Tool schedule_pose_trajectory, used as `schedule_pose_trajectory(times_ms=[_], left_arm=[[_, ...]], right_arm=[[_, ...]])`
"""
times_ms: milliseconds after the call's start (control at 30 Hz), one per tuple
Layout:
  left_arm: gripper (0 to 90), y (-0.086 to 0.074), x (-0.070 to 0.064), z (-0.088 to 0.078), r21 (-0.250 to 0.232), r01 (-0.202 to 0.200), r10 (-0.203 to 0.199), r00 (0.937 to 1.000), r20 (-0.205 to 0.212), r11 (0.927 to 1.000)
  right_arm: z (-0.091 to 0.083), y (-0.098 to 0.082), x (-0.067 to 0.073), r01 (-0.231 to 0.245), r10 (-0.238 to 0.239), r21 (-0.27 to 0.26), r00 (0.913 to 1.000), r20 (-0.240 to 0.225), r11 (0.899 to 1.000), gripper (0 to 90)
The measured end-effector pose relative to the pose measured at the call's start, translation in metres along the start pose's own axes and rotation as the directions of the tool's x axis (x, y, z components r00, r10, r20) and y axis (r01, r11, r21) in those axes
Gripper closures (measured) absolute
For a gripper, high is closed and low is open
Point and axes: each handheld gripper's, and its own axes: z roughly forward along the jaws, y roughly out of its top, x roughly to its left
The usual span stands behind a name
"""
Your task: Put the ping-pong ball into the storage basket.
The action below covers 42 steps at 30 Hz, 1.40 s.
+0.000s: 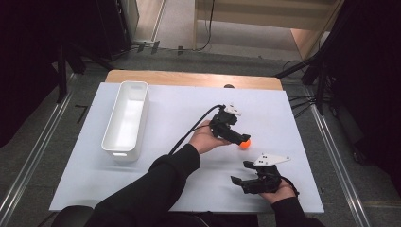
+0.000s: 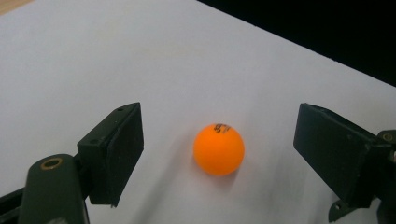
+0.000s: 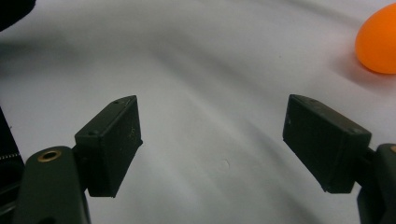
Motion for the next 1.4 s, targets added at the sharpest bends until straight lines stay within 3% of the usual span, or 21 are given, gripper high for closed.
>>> schedule_pose_trajectory(times_ms=[300, 767, 867, 1067, 1400], left_arm=[[16.7, 0.001, -0.005, 0.008, -0.010, -0.025, 0.025, 0.9997, 0.000, 0.9996], [16.7, -0.004, -0.003, 0.016, -0.003, -0.017, 0.017, 0.9998, 0.006, 0.9998], [16.7, -0.007, -0.001, 0.018, -0.001, 0.002, -0.002, 0.9999, 0.012, 1.0000], [16.7, -0.012, -0.001, 0.020, -0.007, -0.012, 0.012, 0.9999, 0.007, 0.9999], [16.7, -0.021, -0.001, 0.028, 0.007, -0.003, 0.002, 0.9999, 0.012, 1.0000]], right_arm=[[-0.001, 0.000, 0.000, -0.002, 0.002, 0.000, 1.0000, -0.001, 1.000, 18.0], [-0.001, 0.000, 0.000, 0.005, -0.005, 0.001, 1.0000, 0.000, 1.000, 18.0], [0.000, 0.000, 0.000, 0.007, -0.007, 0.002, 1.0000, -0.001, 1.000, 18.0], [0.000, 0.000, 0.000, 0.001, -0.001, 0.002, 1.0000, -0.003, 1.000, 18.0], [0.000, 0.000, 0.000, 0.008, -0.008, 0.002, 1.0000, -0.003, 1.000, 18.0]])
